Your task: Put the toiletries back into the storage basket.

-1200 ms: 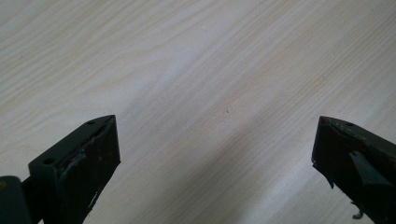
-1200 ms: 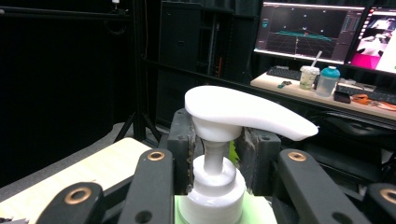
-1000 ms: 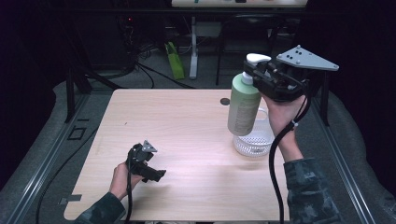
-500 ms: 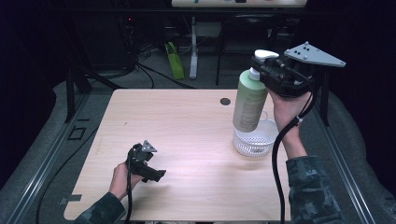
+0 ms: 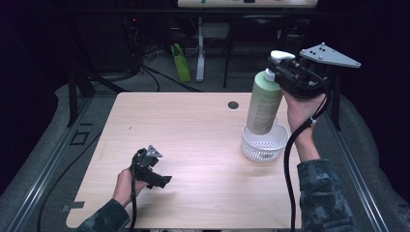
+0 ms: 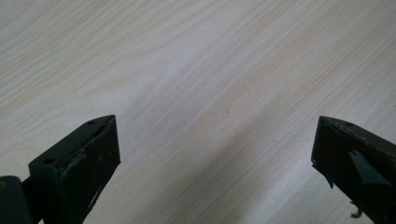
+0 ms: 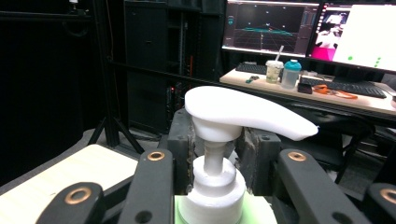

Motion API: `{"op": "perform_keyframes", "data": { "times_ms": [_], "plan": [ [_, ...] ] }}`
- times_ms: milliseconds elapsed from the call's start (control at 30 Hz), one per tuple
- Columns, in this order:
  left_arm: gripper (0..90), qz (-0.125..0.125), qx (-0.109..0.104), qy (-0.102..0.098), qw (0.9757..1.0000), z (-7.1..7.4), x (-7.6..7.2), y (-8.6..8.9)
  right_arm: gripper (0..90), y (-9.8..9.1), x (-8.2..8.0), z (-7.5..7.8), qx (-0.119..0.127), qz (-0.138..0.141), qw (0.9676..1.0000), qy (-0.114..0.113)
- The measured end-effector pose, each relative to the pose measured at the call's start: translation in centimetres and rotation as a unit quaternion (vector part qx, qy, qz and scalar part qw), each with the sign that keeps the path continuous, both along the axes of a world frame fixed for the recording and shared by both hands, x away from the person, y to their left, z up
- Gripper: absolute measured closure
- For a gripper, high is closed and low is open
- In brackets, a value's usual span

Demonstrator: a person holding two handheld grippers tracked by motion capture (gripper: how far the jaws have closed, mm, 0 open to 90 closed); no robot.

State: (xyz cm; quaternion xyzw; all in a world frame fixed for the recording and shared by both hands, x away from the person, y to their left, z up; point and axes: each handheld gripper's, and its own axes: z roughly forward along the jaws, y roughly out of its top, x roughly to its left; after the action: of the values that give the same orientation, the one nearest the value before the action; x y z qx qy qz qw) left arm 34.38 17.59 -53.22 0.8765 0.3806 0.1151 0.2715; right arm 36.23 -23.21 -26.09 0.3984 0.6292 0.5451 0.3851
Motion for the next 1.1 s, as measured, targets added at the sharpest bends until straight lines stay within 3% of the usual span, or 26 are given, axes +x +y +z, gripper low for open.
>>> {"op": "perform_keyframes", "data": {
  "times_ms": [1100],
  "plan": [
    [1.2,-0.001,0.005,-0.001,1.0,0.0,0.0,0.0,68.1,-1.8,1.5,-2.0,0.0,-0.035,0.9991,0.023]
  ]
}}
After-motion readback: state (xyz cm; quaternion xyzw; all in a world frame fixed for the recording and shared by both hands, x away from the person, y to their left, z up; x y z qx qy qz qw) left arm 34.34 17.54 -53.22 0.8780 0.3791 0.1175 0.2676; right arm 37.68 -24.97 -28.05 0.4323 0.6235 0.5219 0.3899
